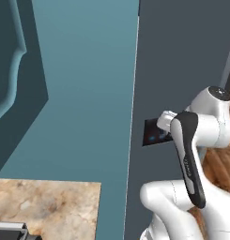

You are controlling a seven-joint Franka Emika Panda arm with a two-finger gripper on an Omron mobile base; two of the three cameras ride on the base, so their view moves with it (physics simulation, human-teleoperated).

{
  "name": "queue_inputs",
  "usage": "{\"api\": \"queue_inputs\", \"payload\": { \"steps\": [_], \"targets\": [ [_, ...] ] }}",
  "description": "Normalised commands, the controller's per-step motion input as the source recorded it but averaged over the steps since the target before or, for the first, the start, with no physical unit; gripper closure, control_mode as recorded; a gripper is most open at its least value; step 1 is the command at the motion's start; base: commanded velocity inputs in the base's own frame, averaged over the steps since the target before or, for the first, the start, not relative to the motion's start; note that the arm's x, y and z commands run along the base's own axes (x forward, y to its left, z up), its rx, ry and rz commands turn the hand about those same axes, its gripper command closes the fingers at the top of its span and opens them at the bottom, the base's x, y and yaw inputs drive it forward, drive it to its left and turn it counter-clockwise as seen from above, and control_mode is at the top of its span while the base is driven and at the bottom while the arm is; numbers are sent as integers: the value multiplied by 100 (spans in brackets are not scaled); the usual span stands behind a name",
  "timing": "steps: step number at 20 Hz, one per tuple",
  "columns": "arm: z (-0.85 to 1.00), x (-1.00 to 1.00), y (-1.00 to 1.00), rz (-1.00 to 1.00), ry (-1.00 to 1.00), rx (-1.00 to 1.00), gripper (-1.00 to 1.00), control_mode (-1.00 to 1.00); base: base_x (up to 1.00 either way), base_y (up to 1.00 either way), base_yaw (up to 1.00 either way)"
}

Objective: Take the eggplant and garlic from the highest rack and move them to the second highest rack where the steak and cucumber are located, to maximize freezer space. Close the freezer door after rearranging.

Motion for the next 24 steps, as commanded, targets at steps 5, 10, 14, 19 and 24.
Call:
{"api": "queue_inputs", "payload": {
  "steps": [5,10,14,19,24],
  "targets": [
    [0,81,-3,-2,0,47,-100,-100,0,0,0],
    [0,88,0,0,0,36,-100,-100,0,0,0],
    [0,82,14,0,0,24,-100,-100,0,0,0],
    [0,71,38,0,0,18,-100,-100,0,0,0],
    [-1,45,49,1,0,10,-100,-100,0,0,0]
  ]
}}
